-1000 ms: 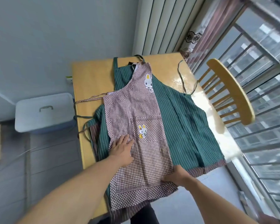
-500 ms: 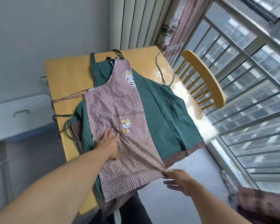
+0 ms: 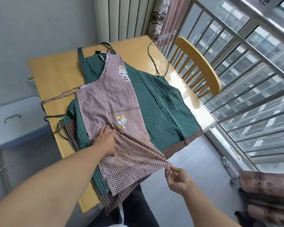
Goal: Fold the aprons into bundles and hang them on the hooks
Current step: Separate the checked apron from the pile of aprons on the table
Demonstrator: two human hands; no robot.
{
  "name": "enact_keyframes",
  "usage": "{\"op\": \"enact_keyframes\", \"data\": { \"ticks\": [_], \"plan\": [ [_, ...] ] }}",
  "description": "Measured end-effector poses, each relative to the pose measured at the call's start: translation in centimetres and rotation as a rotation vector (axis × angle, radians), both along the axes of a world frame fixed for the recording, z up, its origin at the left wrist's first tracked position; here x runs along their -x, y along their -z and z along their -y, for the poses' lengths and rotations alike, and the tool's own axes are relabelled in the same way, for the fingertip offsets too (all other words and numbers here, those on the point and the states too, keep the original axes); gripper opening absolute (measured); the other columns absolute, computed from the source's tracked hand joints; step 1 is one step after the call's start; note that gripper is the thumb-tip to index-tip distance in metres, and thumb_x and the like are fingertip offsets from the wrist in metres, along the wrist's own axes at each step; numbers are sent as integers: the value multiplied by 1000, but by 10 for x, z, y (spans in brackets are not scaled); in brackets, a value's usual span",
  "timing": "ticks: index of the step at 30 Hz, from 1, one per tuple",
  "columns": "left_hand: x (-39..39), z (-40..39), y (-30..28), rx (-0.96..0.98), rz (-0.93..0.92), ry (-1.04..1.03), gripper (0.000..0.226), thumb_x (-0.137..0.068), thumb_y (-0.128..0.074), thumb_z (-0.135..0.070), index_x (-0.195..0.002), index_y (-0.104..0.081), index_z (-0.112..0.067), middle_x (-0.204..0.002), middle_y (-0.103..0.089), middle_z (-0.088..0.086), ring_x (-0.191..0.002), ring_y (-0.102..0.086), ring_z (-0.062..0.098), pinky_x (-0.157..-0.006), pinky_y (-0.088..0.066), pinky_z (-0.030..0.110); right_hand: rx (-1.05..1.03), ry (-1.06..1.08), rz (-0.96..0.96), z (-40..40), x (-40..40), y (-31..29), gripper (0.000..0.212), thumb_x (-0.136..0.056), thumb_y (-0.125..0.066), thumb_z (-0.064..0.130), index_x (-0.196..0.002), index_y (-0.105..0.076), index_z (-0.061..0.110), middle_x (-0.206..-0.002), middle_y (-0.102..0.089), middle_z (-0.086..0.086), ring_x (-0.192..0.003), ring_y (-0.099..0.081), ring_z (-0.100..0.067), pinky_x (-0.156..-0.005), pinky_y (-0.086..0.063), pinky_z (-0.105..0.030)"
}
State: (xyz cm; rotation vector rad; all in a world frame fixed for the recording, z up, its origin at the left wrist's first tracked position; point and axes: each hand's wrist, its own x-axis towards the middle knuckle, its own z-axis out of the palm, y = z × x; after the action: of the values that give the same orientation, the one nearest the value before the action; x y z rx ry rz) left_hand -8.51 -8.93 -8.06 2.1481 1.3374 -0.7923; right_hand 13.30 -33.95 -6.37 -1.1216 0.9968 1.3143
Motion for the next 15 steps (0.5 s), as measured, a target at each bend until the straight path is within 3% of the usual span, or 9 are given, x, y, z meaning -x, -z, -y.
{"op": "enact_keyframes", "data": {
  "ticks": [3, 5, 8, 11, 13, 15],
  "plan": [
    [0, -1, 0, -2, -5, 3, 128, -71, -88, -44, -162, 1, -27, -168, 17, 2, -155, 14, 30, -118, -24, 66, -45, -17, -38, -4, 7, -5, 10, -99, -54, 4, -98, -63, 0, -70, -67, -12, -48, -63, -15, -30, -41, -16],
    [0, -1, -1, 1, -10, 7, 128, -72, -88, -44, -162, 1, -27, -168, 18, 3, -155, 14, 30, -118, -24, 66, -61, -91, -1, -5, 11, -10, 16, -102, -53, 8, -92, -63, 1, -67, -66, -9, -47, -63, -14, -28, -34, -14],
    [0, 1, -1, 18, -7, 10, 130, -72, -87, -46, -161, 5, -26, -167, 22, 3, -154, 18, 30, -118, -20, 68, -88, -254, 95, -3, 12, -10, 20, -103, -52, 12, -104, -70, 6, -84, -71, -5, -63, -69, -15, -35, -42, -16],
    [3, 3, 0, 42, 12, -1, 131, -73, -86, -48, -161, 8, -27, -166, 27, 3, -153, 23, 29, -118, -13, 70, -109, -368, 191, 0, 11, -10, 29, -95, -53, 11, -117, -71, 13, -115, -73, 0, -94, -74, -18, -49, -51, -21],
    [4, 3, 2, 51, 12, 0, 131, -74, -86, -48, -161, 9, -27, -165, 29, 2, -152, 25, 28, -119, -10, 70, -133, -409, 246, 2, 11, -12, 42, -89, -53, 4, -125, -69, 17, -129, -69, 1, -112, -71, -21, -61, -57, -25],
    [5, 2, 3, 56, 10, -2, 131, -74, -86, -47, -161, 10, -28, -165, 30, 2, -152, 25, 28, -119, -9, 70, -176, -452, 288, 3, 11, -15, 50, -89, -49, -8, -127, -67, 21, -131, -69, 3, -118, -69, -24, -72, -59, -27]
  ]
}}
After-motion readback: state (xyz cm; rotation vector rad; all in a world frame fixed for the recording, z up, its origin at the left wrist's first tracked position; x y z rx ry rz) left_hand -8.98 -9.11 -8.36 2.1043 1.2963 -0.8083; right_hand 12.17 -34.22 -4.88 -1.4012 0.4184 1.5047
